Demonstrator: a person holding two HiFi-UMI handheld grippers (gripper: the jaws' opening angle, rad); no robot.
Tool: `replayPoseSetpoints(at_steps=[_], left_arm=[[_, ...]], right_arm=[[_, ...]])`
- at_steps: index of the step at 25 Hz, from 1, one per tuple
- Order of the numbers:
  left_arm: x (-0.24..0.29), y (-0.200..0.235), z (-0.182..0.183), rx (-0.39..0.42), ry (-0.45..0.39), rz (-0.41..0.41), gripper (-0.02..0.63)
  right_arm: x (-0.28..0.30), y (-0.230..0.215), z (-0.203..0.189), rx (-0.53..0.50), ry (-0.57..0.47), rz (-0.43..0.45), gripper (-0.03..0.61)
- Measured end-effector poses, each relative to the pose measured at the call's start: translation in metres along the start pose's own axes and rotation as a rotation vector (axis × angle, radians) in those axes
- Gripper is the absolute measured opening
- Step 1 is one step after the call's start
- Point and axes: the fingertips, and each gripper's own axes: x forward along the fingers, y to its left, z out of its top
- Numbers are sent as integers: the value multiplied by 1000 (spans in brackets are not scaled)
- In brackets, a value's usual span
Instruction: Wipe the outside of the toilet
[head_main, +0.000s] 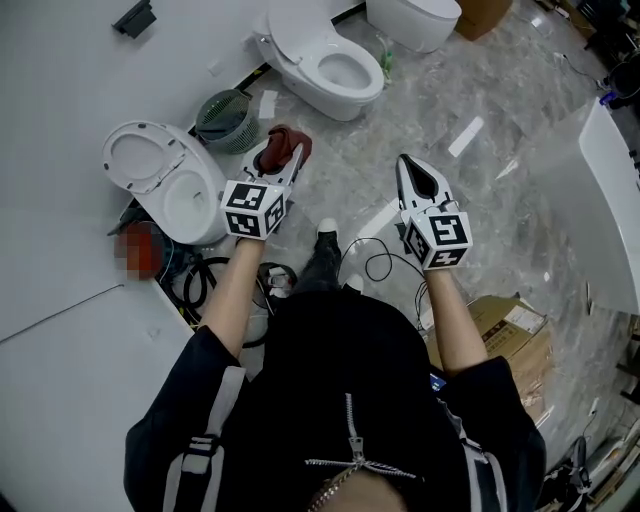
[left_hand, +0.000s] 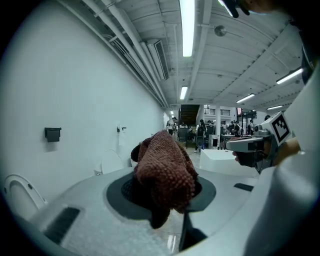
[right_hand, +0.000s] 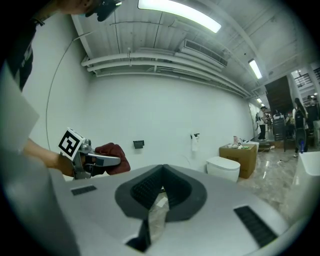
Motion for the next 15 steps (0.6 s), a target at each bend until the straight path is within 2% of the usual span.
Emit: replayPoseSetpoints(at_steps=[8,15], left_arm=[[63,33,-8,-21,18,13,127],[153,107,-25,-57,78,21,127]], right_arm=[[58,-34,-5,-8,21,25,4],[167,-78,-13,9,84,40,3]])
